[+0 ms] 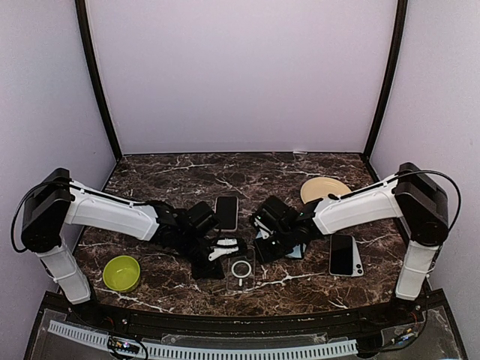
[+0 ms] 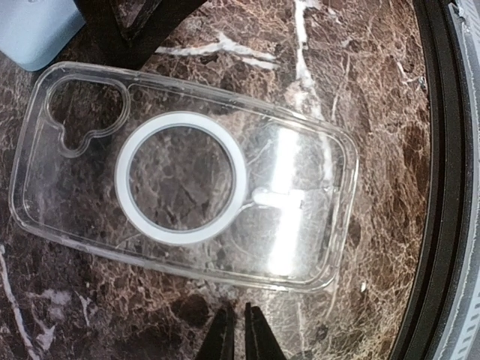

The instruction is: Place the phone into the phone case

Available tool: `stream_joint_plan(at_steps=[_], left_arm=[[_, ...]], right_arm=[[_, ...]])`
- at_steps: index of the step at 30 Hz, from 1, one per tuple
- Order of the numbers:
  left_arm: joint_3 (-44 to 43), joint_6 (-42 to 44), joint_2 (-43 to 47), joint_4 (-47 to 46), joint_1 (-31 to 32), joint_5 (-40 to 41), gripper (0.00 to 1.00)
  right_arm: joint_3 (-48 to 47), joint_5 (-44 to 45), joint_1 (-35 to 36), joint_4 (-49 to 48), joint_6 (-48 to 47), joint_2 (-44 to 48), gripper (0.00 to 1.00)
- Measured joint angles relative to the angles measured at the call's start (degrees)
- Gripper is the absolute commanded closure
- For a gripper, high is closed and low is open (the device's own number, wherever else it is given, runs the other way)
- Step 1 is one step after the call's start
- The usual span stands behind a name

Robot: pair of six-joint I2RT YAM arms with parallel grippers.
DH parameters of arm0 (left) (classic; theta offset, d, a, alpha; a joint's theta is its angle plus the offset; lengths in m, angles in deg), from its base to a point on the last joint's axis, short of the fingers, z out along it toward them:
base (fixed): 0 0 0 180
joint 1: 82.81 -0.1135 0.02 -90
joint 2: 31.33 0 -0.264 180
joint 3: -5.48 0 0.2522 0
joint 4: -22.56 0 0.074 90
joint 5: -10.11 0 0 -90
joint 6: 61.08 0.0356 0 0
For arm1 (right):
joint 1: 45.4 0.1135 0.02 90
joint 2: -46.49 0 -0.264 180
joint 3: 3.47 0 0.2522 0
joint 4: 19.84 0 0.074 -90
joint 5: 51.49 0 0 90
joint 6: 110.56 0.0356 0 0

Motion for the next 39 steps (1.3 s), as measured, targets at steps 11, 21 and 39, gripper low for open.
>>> stream_joint_plan(at_steps=[11,21,39], left_arm=[[0.0,-0.4,1.6,-0.4,0.3,-0.1,0.86],[-5.3,-5.0,9.5,-0.2,-2.6,8.9,0.34],[-4.9,-8.3,12.0,-0.5,-4.8,11.6,0.33]], right_arm=[[-2.8,7.8,-3.2,12.5,1.1,6.4,0.41],[6.3,21.6,-15.9,27.9,14.3,21.6,0.02],[12.6,22.1,-20.3,26.1,17.5,15.3,0.31]])
